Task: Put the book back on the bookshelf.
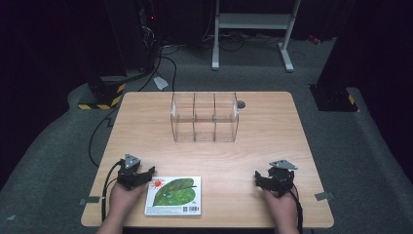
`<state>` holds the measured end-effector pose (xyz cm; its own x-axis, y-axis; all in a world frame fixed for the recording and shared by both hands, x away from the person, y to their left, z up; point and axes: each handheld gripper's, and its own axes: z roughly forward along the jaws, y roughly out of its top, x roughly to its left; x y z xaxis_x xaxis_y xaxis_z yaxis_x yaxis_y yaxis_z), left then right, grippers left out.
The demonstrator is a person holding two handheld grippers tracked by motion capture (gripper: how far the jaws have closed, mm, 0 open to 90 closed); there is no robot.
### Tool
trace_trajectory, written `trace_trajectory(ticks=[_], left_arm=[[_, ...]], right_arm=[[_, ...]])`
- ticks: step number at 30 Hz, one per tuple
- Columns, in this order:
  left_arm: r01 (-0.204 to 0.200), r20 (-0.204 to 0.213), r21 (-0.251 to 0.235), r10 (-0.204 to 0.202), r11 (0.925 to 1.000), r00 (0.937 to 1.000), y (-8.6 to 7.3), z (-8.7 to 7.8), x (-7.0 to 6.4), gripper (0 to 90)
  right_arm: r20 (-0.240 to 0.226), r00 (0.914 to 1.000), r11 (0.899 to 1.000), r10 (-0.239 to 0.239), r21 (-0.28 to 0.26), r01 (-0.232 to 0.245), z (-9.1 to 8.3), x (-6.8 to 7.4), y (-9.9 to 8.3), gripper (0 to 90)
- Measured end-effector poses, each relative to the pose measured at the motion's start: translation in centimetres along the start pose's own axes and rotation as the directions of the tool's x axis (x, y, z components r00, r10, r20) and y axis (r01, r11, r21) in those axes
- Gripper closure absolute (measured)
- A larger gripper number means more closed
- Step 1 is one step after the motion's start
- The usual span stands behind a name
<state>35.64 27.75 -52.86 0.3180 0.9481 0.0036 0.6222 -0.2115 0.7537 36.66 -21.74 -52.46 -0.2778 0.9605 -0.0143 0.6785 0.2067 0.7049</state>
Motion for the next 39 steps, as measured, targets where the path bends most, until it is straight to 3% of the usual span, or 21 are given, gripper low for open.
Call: trace_trajectory(ticks=[19, 23, 29, 33, 39], left_arm=[[-0.005, 0.008, 0.001, 0.005, 1.0000, 1.0000, -0.19, -0.25, -0.06, 31.8], [0.016, 0.010, -0.005, -0.016, 0.9999, 0.9998, -0.24, -0.30, 0.03, 32.7], [0.014, 0.007, -0.004, -0.014, 0.9999, 0.9999, -0.28, -0.34, 0.02, 33.0], [0.005, -0.014, 0.008, -0.005, 1.0000, 0.9999, -0.30, -0.34, 0.04, 28.2], [0.023, -0.004, 0.036, -0.022, 0.9991, 0.9997, -0.13, -0.52, 0.36, 23.6]], right_arm=[[-0.009, 0.9999, 1.000, -0.011, -0.002, 0.011, 0.10, 0.06, 0.11, 13.0], [-0.011, 0.9998, 1.000, -0.014, -0.005, 0.014, 0.09, 0.03, 0.08, 13.0], [-0.011, 0.9998, 1.000, -0.015, -0.004, 0.015, 0.07, 0.02, 0.06, 13.0], [-0.013, 0.9998, 1.000, -0.014, -0.005, 0.014, 0.02, -0.02, 0.03, 13.8], [-0.011, 0.9997, 1.000, -0.020, -0.006, 0.020, -0.01, -0.04, 0.02, 14.4]])
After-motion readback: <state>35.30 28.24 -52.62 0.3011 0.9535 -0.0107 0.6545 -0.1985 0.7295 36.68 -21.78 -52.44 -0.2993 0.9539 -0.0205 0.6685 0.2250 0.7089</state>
